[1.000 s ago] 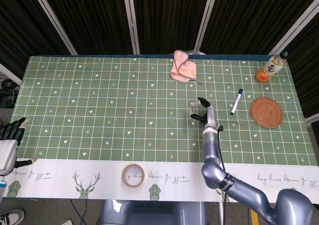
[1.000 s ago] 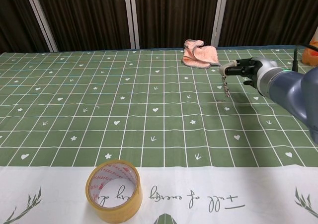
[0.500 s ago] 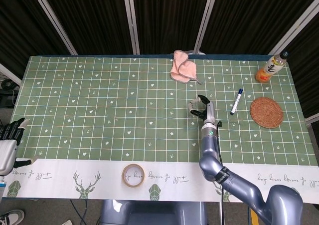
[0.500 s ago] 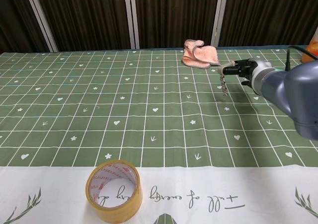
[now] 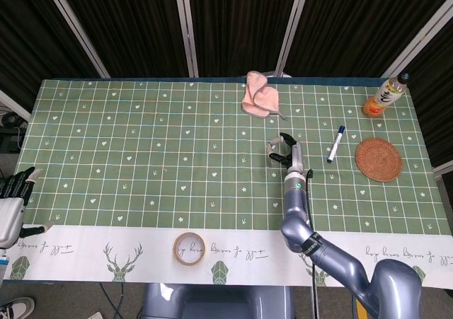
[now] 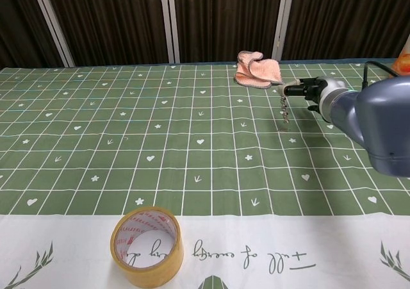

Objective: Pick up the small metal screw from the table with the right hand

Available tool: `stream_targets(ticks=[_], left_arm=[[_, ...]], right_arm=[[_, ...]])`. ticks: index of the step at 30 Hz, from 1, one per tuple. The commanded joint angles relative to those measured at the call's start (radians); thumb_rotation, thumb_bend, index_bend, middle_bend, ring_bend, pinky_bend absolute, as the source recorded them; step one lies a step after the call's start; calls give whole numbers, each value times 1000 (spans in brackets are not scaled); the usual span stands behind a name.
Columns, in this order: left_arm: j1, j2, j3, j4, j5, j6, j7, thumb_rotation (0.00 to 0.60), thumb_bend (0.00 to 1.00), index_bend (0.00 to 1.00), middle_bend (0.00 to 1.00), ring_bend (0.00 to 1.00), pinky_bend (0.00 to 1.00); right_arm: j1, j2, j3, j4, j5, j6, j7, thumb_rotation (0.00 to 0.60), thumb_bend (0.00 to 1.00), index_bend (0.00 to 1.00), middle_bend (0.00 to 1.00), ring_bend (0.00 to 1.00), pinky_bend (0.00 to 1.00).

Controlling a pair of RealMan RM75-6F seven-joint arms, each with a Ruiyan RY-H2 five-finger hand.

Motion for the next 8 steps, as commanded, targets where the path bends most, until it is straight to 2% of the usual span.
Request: stream_targets(ticks=[1,8], left_arm=[[0,0,0,0,0,0,0,600,65,0,0,0,0],[-1,0,0,-1,0,-2,-1,600,65,0,0,0,0]], right_arm=[[0,-2,-1,3,3,-1,1,600,333,598,154,0,5],[4,-3,1,17,7,-11,5,600,333,599,154,0,5]])
